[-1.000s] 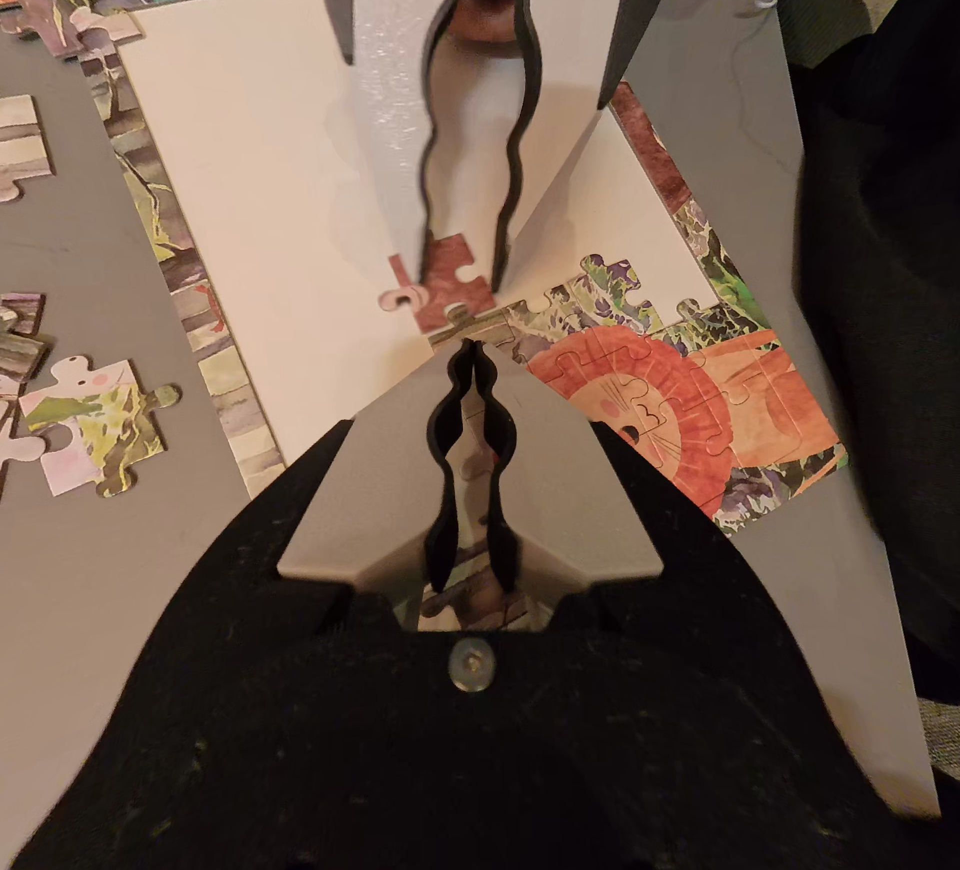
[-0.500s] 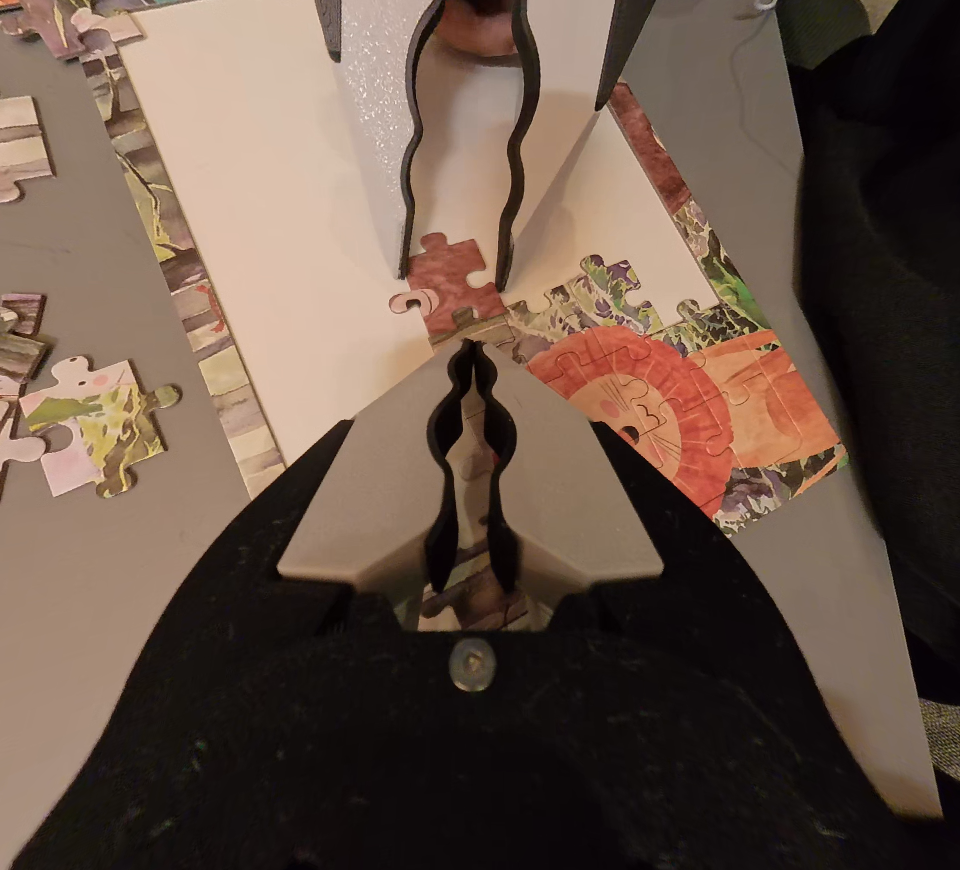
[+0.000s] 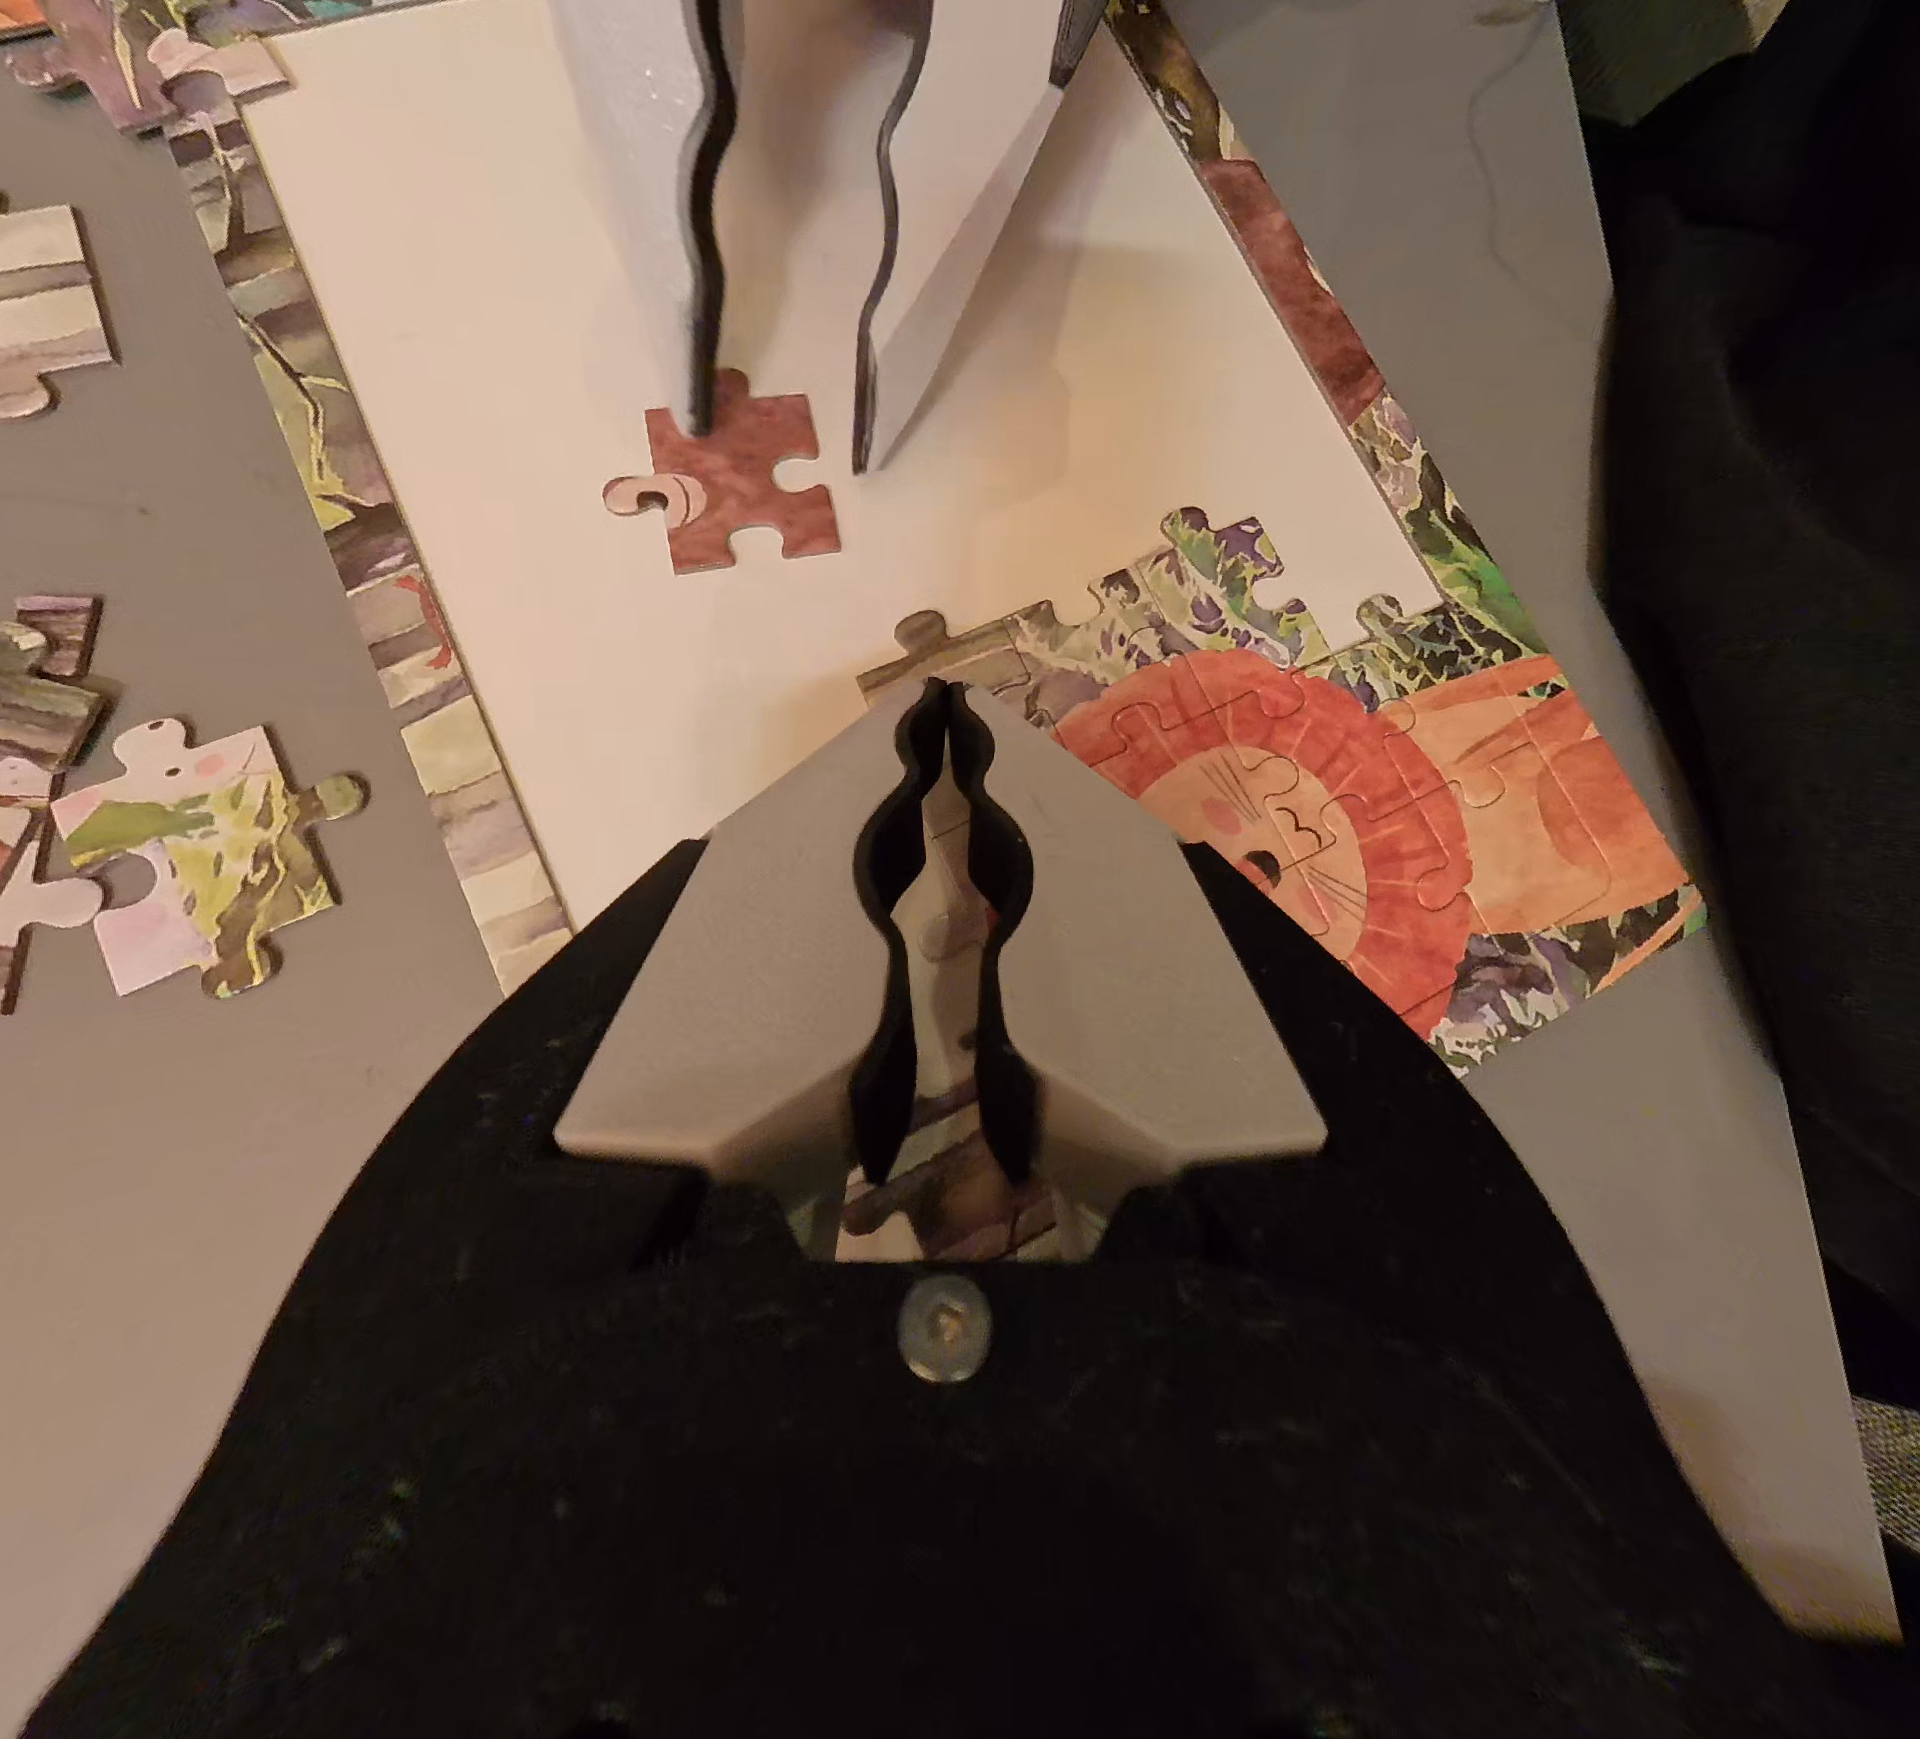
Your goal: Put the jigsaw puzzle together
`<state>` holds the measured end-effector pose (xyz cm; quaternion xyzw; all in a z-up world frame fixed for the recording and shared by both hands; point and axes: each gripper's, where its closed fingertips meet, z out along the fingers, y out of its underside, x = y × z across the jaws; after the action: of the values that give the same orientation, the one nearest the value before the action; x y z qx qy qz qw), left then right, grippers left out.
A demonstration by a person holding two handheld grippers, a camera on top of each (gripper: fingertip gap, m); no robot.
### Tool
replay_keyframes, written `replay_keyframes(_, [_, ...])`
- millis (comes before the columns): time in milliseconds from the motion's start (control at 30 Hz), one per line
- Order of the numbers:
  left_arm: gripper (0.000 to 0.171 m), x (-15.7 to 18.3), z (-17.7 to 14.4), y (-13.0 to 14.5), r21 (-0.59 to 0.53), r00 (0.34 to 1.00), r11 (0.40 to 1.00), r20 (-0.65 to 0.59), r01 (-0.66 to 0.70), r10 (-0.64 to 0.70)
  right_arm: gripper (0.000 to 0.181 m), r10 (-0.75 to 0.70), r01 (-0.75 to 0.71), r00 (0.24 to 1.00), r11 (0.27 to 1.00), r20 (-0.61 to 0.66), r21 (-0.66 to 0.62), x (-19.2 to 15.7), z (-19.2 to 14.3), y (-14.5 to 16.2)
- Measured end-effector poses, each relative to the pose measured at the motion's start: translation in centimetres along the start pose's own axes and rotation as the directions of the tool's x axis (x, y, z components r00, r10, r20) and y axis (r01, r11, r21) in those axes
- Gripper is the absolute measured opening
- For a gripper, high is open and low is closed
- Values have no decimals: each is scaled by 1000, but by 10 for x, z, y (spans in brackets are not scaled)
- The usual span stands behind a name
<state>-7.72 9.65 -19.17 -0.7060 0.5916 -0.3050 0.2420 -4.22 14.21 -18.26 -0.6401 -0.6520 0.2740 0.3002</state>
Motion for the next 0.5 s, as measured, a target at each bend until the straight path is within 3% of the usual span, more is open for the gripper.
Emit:
replay_keyframes(100, [0,0,0,0,2,1000,1000,-2,3,-3,47,8,-7,1000,1000,-24,21,5,1,-2])
replay_keyframes(233, [0,-1,0,0,4,1000,1000,0,8,-8,53,57,-57,998,998,8,6,-4,10,-1])
replay_keyframes(367, [0,-1,0,0,9,1000,1000,-7,17,-17,34,76,-76,997,997,-27,-16,-2,10,-2])
replay_keyframes(500, [0,-1,0,0,10,1000,1000,-7,18,-18,33,79,-80,997,997,-22,-20,-2,10,-1])
